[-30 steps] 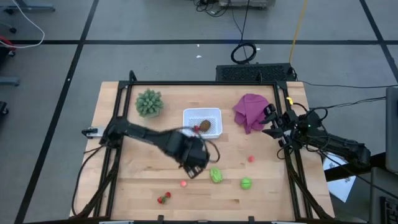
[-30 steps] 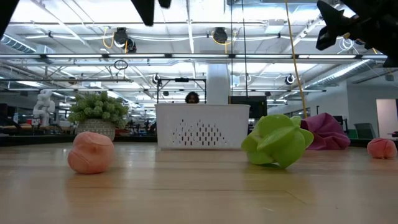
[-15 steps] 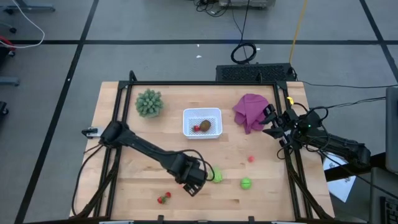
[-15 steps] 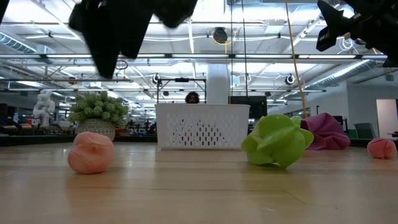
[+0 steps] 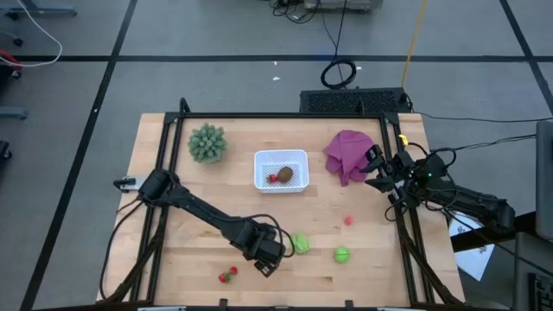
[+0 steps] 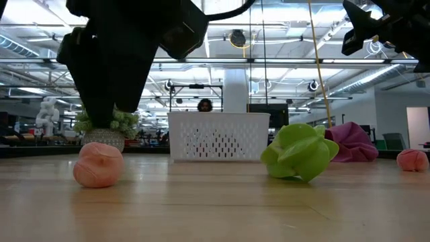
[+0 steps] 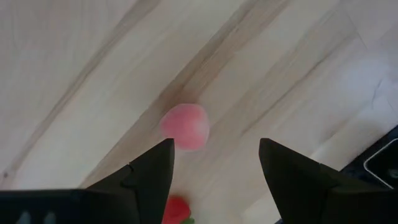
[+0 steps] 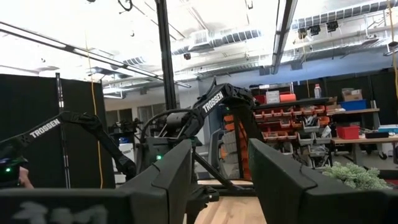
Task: Pick and placing Produce into tupperware
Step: Put the left pink peach into the white bin
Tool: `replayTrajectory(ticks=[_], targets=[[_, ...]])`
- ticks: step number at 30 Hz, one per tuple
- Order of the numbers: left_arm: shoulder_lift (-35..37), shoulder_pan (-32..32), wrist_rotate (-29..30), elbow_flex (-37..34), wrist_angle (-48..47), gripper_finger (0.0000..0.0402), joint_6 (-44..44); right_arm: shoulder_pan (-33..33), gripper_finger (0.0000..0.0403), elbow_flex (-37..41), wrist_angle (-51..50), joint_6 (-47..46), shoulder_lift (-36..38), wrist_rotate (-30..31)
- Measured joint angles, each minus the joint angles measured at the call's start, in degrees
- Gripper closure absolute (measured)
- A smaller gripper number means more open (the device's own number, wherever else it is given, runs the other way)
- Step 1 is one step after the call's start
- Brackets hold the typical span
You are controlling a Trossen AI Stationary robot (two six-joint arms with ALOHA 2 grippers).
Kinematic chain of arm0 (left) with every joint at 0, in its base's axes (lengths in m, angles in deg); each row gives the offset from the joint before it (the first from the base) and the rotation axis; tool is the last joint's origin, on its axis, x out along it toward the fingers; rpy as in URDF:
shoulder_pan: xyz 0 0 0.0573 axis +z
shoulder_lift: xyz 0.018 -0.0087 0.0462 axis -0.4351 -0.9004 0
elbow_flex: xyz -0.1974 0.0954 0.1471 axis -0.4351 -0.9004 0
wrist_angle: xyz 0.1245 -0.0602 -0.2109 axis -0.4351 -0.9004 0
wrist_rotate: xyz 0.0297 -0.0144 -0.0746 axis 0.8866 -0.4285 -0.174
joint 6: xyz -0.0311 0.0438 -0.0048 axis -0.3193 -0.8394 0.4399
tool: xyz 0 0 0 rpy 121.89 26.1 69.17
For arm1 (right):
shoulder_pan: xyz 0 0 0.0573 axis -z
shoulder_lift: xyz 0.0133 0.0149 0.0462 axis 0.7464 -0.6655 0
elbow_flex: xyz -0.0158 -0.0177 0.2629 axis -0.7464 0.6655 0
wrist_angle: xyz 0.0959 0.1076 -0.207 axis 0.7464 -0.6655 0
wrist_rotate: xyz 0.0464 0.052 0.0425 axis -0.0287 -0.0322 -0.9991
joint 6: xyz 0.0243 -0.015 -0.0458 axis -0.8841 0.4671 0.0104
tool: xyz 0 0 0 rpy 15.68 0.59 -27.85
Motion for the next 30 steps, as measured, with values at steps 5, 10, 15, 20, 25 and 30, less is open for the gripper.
replayTrajectory(ticks=[5,10,15,20,25,30], targets=[[-0.04,0.08,0.0,-2.48,1.23,0.0162,0.0,0.02,0.0252,0.0,0.0,-0.02,0.0,0.0],[-0.04,0.17,0.04,-4.52,1.5,0.0162,0.42,0.02,0.0252,0.0,0.0,-0.02,0.0,0.0],[-0.04,0.33,0.33,-5.1,2.04,0.0162,0.42,0.02,0.0252,0.0,0.0,-0.02,0.0,0.0],[-0.02,0.58,1.89,-5.1,4.06,0.0163,-1.11,0.0,0.0252,0.0,0.0,-0.03,0.0,0.0],[-0.02,1.14,2.36,-5.08,4.36,0.0163,-1.73,0.0,0.0252,0.0,-0.02,-0.04,0.0,0.0],[-0.02,1.3,2.59,-5.08,4.36,0.0163,-2.14,0.02,0.0252,0.0,0.0,-0.07,0.0,0.0]])
